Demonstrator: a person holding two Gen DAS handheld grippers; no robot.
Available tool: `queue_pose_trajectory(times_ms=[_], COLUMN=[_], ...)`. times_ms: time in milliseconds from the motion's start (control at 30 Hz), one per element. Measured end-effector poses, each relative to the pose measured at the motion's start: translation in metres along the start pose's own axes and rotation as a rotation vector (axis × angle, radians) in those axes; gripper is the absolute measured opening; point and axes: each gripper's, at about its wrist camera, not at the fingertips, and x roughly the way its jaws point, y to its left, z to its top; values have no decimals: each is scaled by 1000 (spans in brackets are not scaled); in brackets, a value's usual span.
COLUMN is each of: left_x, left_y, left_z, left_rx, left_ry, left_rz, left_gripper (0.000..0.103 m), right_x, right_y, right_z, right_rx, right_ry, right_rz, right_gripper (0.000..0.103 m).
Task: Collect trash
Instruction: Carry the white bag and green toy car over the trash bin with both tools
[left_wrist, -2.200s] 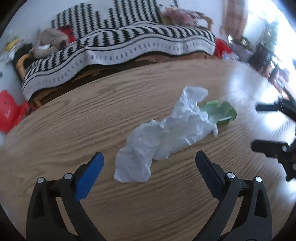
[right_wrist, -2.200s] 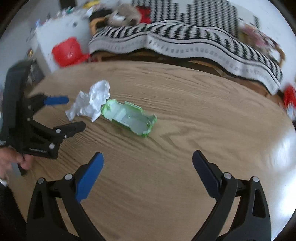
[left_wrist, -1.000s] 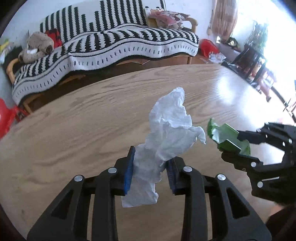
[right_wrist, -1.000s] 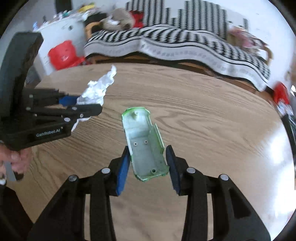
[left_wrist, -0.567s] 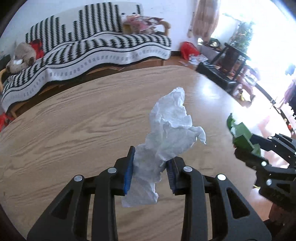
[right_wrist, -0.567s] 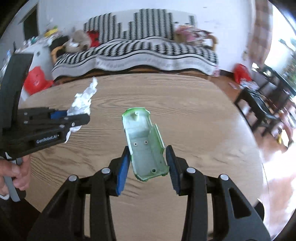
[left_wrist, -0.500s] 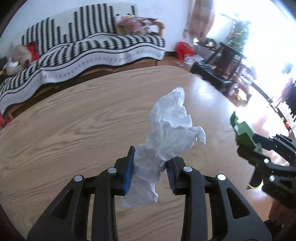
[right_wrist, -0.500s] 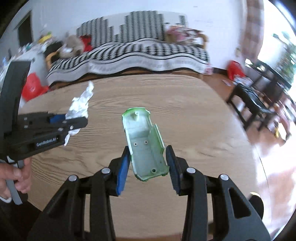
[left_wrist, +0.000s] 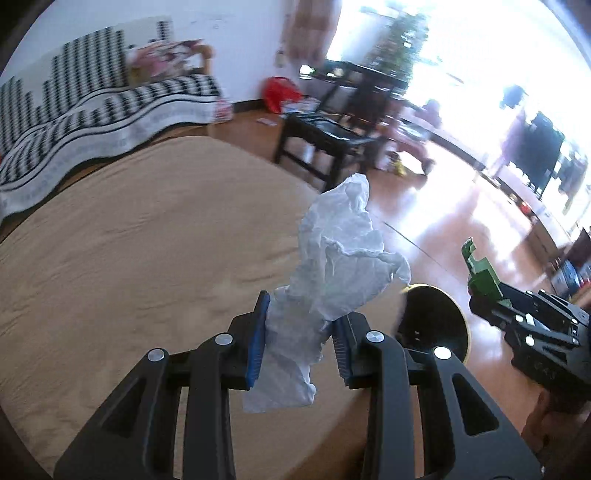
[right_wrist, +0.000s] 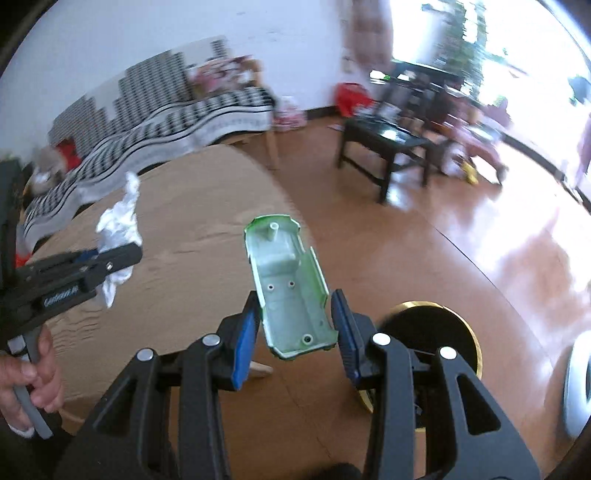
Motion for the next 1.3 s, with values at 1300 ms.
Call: queue_pose_trajectory(times_ms=[1300], left_x=[134], left_y=[-193], left_z=[-37], left_rx=[233], left_ry=[229], left_rz=[-290], left_gripper=[31], right_x=[4], right_y=[-194], right_z=[-41], right_rx=[352], right_ry=[116], right_rz=[-158], right_gripper=[40])
